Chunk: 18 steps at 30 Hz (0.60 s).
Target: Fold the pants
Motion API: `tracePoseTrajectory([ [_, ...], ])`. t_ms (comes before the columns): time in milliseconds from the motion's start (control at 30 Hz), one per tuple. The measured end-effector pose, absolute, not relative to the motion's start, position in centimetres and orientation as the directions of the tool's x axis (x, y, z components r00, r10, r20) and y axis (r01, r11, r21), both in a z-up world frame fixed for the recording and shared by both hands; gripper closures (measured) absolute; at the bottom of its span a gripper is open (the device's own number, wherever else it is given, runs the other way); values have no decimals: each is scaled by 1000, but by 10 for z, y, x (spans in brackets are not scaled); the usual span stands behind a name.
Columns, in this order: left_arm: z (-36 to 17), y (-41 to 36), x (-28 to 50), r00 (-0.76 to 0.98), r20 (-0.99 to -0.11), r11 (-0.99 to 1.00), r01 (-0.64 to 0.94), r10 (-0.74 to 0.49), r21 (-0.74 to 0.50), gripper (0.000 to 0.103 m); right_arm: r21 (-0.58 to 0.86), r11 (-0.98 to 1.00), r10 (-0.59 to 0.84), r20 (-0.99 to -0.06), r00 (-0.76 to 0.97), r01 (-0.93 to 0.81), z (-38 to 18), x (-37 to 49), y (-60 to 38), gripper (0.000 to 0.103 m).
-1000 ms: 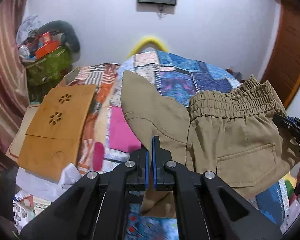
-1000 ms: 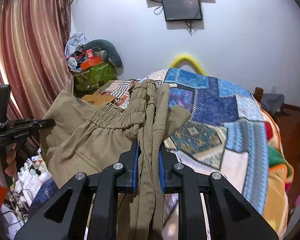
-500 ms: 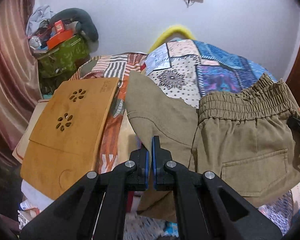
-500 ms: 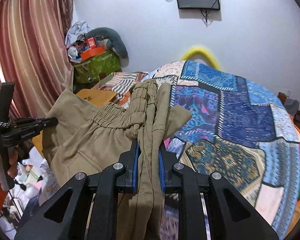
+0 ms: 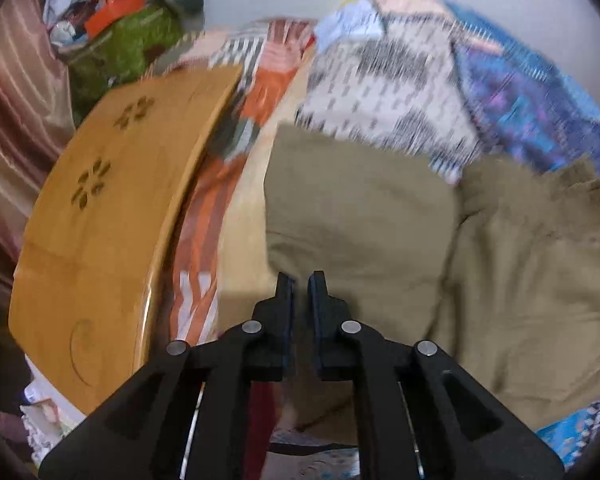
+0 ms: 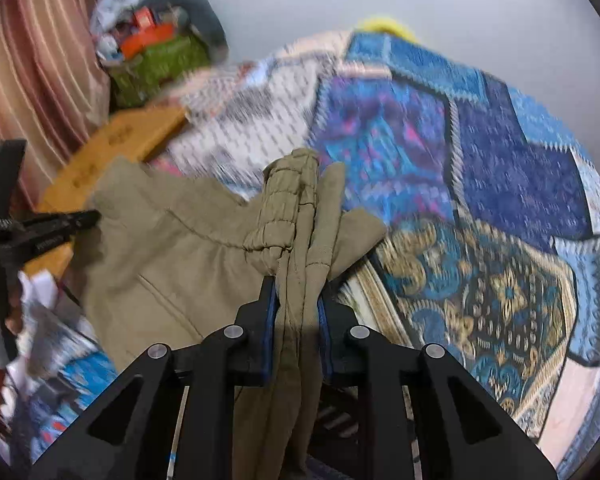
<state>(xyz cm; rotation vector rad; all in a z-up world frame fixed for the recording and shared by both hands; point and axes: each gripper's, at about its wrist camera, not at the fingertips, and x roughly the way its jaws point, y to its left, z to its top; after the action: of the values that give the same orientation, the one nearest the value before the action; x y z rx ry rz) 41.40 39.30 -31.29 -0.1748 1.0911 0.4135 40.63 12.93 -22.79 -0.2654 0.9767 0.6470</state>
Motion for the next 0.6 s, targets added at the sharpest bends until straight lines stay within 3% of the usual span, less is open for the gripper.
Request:
tracePoseTrajectory([
  [33, -316, 395, 411, 394, -888, 909, -413, 235, 57, 84, 65, 786, 377, -838, 394, -615, -231, 407, 127, 75],
  [167, -311, 399, 394, 414, -887, 904, -427, 204, 9, 71, 87, 793, 379, -845, 377, -603, -229, 405, 109, 68],
  [233, -306, 396, 391, 406, -890, 903, -429, 208, 15, 61, 55, 799, 349, -853, 388, -599, -223, 399, 105, 59],
  [300, -296, 392, 381, 407, -892, 905, -425, 195, 4, 61, 23, 805, 323, -855, 406, -593, -219, 396, 102, 55],
  [600, -219, 347, 331, 494, -845, 931, -366, 206, 13, 60, 21, 788, 368, -818, 442, -616, -169, 360, 90, 54],
])
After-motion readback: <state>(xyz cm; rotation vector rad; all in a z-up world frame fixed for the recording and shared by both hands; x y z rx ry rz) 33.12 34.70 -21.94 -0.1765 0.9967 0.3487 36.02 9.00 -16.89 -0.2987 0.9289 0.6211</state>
